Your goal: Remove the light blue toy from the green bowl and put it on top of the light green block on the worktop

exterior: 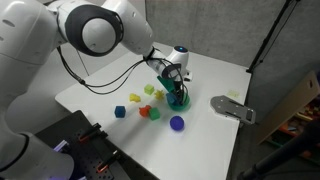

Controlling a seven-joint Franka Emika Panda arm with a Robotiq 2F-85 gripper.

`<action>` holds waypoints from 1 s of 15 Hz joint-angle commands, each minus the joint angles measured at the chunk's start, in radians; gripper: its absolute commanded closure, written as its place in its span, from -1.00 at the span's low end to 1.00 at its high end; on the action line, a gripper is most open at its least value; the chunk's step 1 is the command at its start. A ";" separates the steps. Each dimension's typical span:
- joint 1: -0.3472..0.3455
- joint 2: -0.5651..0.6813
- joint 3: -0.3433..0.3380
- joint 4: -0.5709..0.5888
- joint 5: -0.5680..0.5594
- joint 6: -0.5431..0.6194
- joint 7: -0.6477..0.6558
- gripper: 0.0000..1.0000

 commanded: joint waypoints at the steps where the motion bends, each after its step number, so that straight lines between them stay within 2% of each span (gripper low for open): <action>1: -0.002 0.021 0.001 0.021 0.005 0.004 0.009 -0.49; 3: 0.003 0.023 -0.003 0.021 0.001 0.002 0.013 -0.12; 8: -0.003 -0.007 -0.005 0.018 0.003 -0.014 0.010 0.52; 10: -0.005 -0.028 -0.005 0.017 0.003 -0.023 0.007 0.64; 12: -0.002 -0.052 -0.006 0.018 -0.001 -0.037 0.005 0.84; 15: 0.003 -0.093 0.000 0.018 -0.005 -0.058 -0.003 0.83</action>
